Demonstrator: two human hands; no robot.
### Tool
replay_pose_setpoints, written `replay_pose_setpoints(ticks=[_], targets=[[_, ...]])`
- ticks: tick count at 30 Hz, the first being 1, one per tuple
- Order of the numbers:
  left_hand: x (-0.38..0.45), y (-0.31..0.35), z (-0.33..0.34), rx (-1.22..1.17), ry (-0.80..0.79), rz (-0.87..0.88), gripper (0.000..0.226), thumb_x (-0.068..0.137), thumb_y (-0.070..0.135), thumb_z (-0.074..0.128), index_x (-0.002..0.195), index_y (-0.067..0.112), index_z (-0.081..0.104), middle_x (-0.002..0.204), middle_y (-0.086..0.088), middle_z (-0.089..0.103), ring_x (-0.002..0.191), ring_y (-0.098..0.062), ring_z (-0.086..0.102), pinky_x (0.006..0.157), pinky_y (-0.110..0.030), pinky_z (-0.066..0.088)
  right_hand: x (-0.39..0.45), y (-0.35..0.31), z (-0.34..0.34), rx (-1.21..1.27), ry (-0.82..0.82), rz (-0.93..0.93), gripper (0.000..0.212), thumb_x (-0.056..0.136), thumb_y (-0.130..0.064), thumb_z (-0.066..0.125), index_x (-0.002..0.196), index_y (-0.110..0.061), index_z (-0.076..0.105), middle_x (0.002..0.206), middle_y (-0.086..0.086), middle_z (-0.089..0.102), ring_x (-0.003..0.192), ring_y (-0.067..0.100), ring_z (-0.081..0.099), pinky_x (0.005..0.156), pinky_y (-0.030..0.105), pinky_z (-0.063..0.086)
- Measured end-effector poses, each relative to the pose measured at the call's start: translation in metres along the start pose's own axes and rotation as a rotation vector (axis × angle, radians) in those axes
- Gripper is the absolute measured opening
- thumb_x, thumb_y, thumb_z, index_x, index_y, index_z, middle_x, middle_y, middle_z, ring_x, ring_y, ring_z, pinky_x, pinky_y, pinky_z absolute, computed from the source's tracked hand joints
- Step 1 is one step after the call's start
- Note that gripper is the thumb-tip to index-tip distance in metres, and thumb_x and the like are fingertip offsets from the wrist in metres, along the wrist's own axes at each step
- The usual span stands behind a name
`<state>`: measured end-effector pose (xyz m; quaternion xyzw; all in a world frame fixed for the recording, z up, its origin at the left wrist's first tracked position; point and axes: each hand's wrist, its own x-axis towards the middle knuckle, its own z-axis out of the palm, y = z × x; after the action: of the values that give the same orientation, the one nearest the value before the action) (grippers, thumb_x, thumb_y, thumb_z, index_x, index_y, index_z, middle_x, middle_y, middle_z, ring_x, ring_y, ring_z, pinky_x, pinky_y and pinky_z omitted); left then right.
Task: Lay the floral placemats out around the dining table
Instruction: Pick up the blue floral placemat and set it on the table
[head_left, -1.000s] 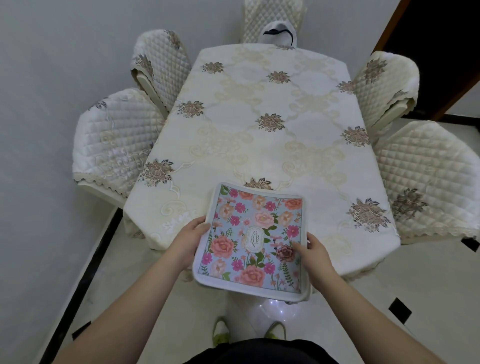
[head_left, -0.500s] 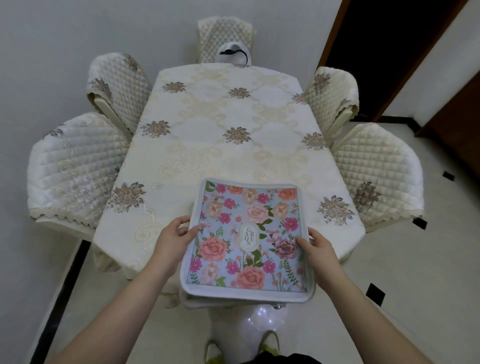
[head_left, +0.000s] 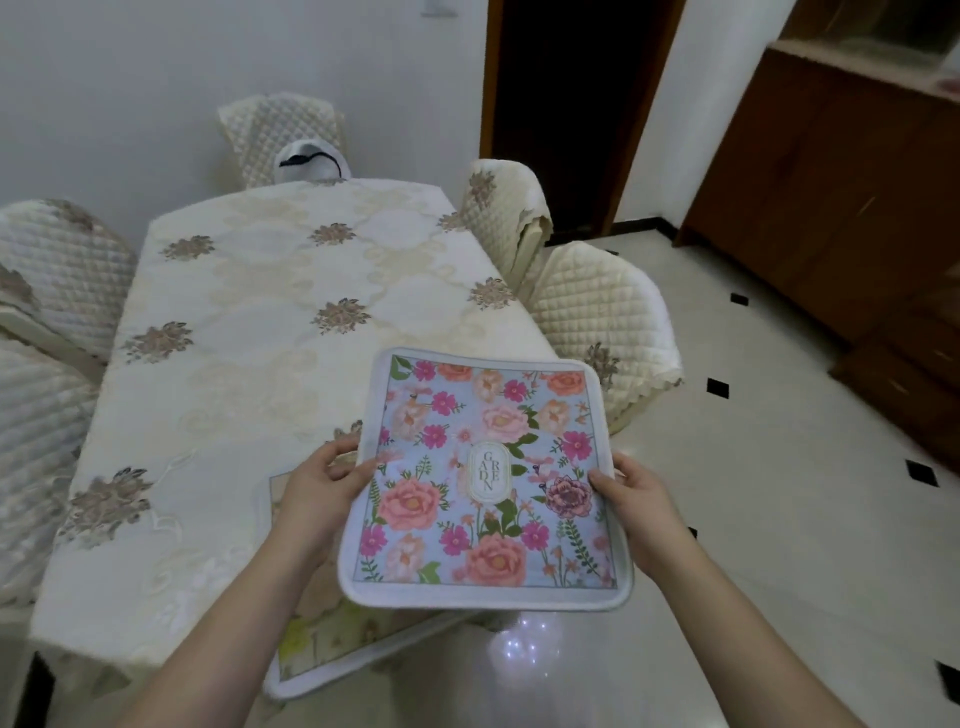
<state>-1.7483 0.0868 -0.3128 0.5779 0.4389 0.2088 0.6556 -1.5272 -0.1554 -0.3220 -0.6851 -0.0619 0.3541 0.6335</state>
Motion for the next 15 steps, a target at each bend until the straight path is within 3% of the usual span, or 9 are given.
replay_pose_setpoints(ticks=[8, 12, 15], targets=[[-0.009, 0.014, 0.112, 0.032, -0.107, 0.021, 0.032, 0.085, 0.019, 0.074, 0.114, 0.016, 0.060, 0.085, -0.015, 0.076, 0.072, -0.036, 0.073, 0.063, -0.044, 0.059, -0.004, -0.011, -0.110, 0.013, 0.118, -0.004, 0.016, 0.098, -0.010, 0.056, 0.112, -0.013, 0.063, 0.092, 0.014, 0.076, 0.082, 0.033, 0.074, 0.072, 0.046, 0.059], [-0.017, 0.014, 0.170, 0.038, -0.128, 0.008, 0.038, 0.083, 0.023, 0.076, 0.117, 0.018, 0.059, 0.088, -0.016, 0.076, 0.077, -0.037, 0.073, 0.074, -0.056, 0.058, -0.005, -0.016, -0.166, -0.026, 0.164, -0.040, 0.015, 0.098, -0.011, 0.055, 0.111, -0.014, 0.063, 0.090, 0.011, 0.076, 0.079, 0.031, 0.074, 0.076, 0.049, 0.060], [-0.021, 0.014, 0.207, 0.029, -0.146, -0.003, 0.044, 0.084, 0.022, 0.076, 0.124, 0.015, 0.057, 0.089, -0.017, 0.076, 0.079, -0.038, 0.073, 0.075, -0.055, 0.058, -0.005, -0.019, -0.201, -0.035, 0.196, -0.056, 0.013, 0.097, -0.011, 0.056, 0.106, -0.018, 0.063, 0.087, 0.009, 0.077, 0.076, 0.029, 0.075, 0.074, 0.047, 0.060]])
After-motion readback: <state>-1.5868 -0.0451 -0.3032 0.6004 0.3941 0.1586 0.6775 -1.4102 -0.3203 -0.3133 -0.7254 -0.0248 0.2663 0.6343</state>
